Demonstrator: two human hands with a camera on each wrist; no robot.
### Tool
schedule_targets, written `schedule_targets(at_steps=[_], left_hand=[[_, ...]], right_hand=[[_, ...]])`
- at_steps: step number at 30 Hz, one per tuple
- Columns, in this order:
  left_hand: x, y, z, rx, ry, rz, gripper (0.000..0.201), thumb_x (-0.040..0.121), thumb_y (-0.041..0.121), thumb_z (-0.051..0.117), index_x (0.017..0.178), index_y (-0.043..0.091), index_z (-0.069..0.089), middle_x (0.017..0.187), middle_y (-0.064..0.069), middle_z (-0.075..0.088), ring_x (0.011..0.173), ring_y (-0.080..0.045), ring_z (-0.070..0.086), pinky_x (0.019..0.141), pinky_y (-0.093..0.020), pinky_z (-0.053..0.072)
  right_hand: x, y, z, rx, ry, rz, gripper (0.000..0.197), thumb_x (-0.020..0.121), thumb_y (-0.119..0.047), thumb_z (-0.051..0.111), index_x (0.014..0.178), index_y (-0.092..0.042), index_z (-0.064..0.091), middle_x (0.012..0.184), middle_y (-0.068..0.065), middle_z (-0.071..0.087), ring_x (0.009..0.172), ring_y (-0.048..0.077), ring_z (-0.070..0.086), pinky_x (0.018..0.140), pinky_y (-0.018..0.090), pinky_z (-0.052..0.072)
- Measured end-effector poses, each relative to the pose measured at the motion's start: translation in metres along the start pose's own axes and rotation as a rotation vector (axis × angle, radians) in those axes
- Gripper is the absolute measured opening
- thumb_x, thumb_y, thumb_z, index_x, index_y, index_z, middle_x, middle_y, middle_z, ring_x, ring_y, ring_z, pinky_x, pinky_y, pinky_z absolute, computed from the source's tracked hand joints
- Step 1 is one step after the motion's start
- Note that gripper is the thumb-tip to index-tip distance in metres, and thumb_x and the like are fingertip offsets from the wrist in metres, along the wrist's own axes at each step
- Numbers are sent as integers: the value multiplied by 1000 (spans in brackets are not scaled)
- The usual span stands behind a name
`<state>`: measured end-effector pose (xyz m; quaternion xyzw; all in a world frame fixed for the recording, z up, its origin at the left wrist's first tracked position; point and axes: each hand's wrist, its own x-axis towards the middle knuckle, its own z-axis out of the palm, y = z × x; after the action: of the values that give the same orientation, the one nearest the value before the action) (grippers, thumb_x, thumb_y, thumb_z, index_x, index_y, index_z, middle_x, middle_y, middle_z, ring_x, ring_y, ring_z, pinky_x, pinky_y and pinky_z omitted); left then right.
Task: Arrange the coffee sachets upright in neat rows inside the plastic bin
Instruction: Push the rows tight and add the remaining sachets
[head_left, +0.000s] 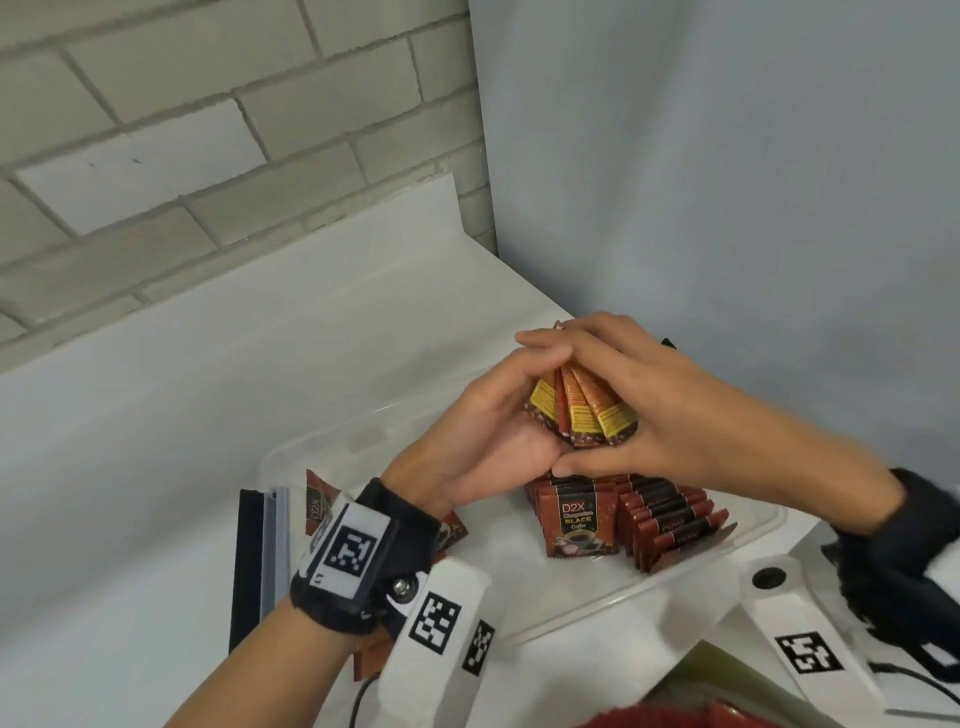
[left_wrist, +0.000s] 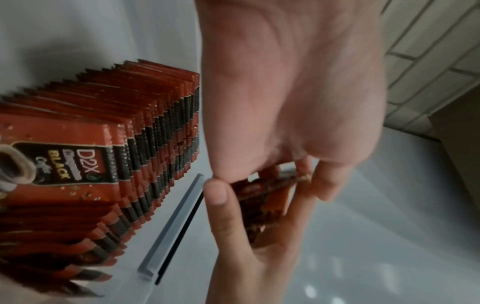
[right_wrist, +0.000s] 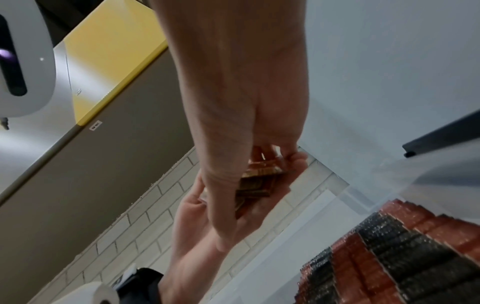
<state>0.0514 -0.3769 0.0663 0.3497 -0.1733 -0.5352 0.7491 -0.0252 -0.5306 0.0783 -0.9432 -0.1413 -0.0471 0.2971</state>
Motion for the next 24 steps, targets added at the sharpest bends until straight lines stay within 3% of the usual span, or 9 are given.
schedule_targets(at_steps=[3, 5, 8, 11, 15, 17, 20, 22, 24], left_hand=[[2, 1, 0, 63, 31, 14, 56, 78, 36, 74, 119, 1, 59, 115, -17, 62, 111, -24, 61, 100, -35, 48], [3, 1, 1, 97, 71, 3, 81, 69, 36, 80, 130, -4, 45, 112, -17, 63, 107, -23, 63, 94, -32, 51], [4, -3, -2, 108, 98, -19, 107, 59, 34, 88, 141, 1, 28, 108, -16, 65, 103, -24, 65, 87, -33, 55], [4, -3, -6, 93, 111, -7, 102, 49, 29, 92, 132, 16, 35, 97, -13, 70, 91, -24, 70, 74, -32, 58], [3, -1, -6, 76, 79, 22, 106, 48, 24, 93, 134, 21, 31, 98, -14, 69, 92, -27, 70, 75, -36, 58], [2, 1, -5, 83, 55, 20, 101, 52, 21, 91, 135, 15, 32, 99, -15, 69, 93, -27, 70, 74, -35, 58], [2, 1, -2, 100, 72, 16, 101, 56, 13, 88, 140, 7, 32, 107, -16, 62, 98, -25, 67, 74, -33, 57], [2, -1, -2, 126, 52, 6, 97, 56, 13, 89, 136, 4, 35, 104, -15, 62, 97, -23, 67, 76, -31, 57], [2, -1, -4, 151, 57, -7, 98, 56, 8, 89, 137, 5, 33, 99, -15, 60, 92, -21, 66, 74, -29, 56]], right_hand=[[-3, -3, -4, 74, 82, -30, 77, 73, -54, 69, 139, -46, 31, 126, -22, 39, 122, -1, 42, 99, 17, 35], [-4, -6, -4, 111, 123, -23, 72, 72, -58, 67, 135, -46, 33, 121, -23, 42, 115, 0, 48, 94, 14, 35], [-6, -10, -2, 189, 137, 16, 74, 69, -57, 72, 132, -46, 35, 119, -20, 46, 112, 2, 51, 90, 10, 38], [-7, -13, -1, 195, 150, 36, 80, 65, -59, 74, 133, -43, 34, 126, -17, 47, 116, 5, 51, 94, 19, 44], [-5, -18, -2, 169, 147, 41, 86, 64, -65, 73, 136, -53, 26, 126, -14, 49, 113, 8, 53, 95, 31, 47], [-5, -18, -2, 141, 122, 8, 77, 66, -66, 71, 133, -54, 34, 122, -16, 48, 111, 7, 53, 92, 32, 48], [-5, -16, -1, 98, 81, -33, 63, 70, -63, 70, 125, -39, 51, 128, -13, 41, 118, 8, 50, 95, 34, 47], [-5, -16, 0, 102, 67, -51, 62, 73, -54, 72, 126, -32, 51, 131, -11, 41, 121, 8, 48, 97, 31, 45], [-5, -16, 0, 101, 76, -39, 63, 74, -44, 73, 130, -31, 47, 123, -18, 45, 115, 1, 48, 92, 23, 44]])
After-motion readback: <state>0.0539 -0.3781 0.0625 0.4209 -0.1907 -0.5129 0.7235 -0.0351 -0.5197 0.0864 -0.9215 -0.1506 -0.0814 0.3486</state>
